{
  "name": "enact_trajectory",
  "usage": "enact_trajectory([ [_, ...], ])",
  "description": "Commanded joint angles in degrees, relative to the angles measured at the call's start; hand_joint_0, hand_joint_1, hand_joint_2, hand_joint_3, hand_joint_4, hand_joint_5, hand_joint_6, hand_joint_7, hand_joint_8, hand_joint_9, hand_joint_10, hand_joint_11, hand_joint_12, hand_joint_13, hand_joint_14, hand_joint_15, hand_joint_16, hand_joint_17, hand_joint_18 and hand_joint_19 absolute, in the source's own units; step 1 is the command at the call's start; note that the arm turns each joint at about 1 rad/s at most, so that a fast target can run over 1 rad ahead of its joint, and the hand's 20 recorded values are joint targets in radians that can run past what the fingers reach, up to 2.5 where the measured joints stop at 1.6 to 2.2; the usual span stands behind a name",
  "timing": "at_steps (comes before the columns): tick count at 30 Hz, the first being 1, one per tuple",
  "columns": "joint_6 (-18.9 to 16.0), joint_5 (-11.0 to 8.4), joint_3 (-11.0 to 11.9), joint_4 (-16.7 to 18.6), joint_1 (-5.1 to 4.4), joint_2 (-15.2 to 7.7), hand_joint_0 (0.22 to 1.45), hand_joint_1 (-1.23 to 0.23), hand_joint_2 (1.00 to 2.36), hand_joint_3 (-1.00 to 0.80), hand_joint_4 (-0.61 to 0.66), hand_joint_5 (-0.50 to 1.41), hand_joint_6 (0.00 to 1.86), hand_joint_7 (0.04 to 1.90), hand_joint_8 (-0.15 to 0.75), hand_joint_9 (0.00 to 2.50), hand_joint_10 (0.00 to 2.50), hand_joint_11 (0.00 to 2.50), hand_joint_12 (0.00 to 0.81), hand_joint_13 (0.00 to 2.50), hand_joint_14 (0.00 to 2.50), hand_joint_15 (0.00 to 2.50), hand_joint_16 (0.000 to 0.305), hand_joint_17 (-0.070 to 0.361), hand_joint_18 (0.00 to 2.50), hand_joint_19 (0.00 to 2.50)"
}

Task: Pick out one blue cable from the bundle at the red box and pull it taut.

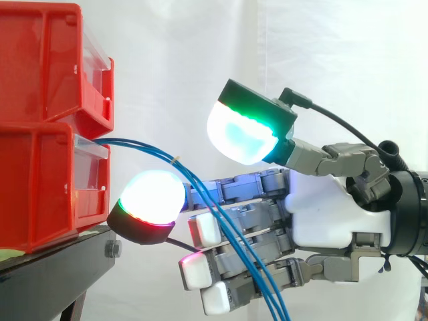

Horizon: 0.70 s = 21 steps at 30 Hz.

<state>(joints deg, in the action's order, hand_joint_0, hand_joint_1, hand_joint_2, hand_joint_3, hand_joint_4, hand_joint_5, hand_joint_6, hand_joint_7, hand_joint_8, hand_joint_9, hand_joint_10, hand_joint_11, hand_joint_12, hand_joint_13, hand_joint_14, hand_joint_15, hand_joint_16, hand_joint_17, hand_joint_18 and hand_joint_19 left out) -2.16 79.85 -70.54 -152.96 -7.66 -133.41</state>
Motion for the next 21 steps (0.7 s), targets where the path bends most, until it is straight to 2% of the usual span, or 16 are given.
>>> enact_trajectory([
  [1, 0.8, 0.21, 0.0, -1.4, 0.19, 0.5, 0.64, -0.64, 1.01, -0.39, 0.21, -0.14, 0.5, 0.91, 0.238, 0.97, 0.02, 0.74, 0.327, 0.86, 0.02, 0.48, 0.051, 0.114, 0.65, 0.51],
  [10, 3.3, 0.21, 0.0, -5.8, 0.72, 2.4, 0.65, -0.63, 1.01, -0.38, 0.2, -0.13, 0.5, 0.97, 0.245, 0.99, 0.02, 0.75, 0.325, 0.87, 0.02, 0.49, 0.051, 0.114, 0.65, 0.51],
  [21, 4.7, -0.05, 0.0, -6.2, 0.72, 3.3, 0.65, -0.63, 1.01, -0.38, 0.19, -0.12, 0.5, 1.04, 0.25, 1.0, 0.02, 0.76, 0.326, 0.88, 0.02, 0.49, 0.05, 0.114, 0.66, 0.51],
])
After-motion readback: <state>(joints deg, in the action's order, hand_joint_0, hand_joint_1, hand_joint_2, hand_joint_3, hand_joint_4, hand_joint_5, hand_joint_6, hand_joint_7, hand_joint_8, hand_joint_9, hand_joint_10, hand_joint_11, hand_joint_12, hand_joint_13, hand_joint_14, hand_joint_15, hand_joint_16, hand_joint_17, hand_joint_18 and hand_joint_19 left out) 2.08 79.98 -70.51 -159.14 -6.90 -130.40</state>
